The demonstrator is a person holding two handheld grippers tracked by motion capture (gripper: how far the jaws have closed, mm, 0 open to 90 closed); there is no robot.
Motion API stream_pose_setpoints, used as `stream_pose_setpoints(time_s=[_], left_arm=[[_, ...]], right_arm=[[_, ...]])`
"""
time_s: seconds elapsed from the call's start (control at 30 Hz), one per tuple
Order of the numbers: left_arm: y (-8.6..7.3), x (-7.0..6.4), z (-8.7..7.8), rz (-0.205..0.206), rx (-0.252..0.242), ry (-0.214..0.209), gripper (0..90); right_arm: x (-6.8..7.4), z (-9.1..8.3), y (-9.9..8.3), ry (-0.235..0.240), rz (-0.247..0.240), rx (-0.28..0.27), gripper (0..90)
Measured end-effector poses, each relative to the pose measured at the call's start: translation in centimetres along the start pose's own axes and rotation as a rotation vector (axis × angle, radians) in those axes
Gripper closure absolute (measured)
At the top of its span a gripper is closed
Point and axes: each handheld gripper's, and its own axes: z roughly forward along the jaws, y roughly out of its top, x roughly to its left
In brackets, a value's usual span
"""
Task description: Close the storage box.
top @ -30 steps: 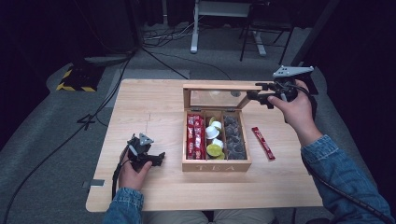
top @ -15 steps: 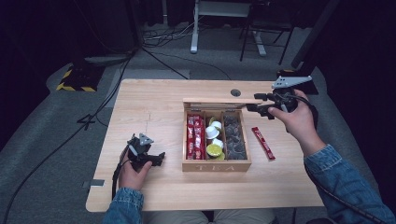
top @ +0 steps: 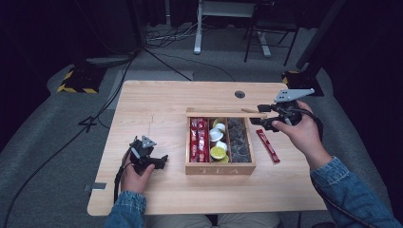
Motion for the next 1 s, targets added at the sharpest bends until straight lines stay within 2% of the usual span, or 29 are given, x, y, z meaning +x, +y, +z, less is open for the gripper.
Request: stream_pose_setpoints(time_s=[0.2,0.63,1.0], left_arm=[[0.0,0.0,0.0,-0.001,-0.002,0.0,9.0],[0.0,0.0,0.0,0.001,-0.001,0.001,9.1],[0.0,0.0,0.0,0.001,-0.001,0.001,9.0]], right_arm=[[0.7,0.0,-0.7,-0.012,-0.03,0.015,37.0],[2.0,0.4,-2.9,-0.012,-0.065,0.049,32.6],[3.0,1.0,-4.7,-0.03,-0.101,0.082,30.5]])
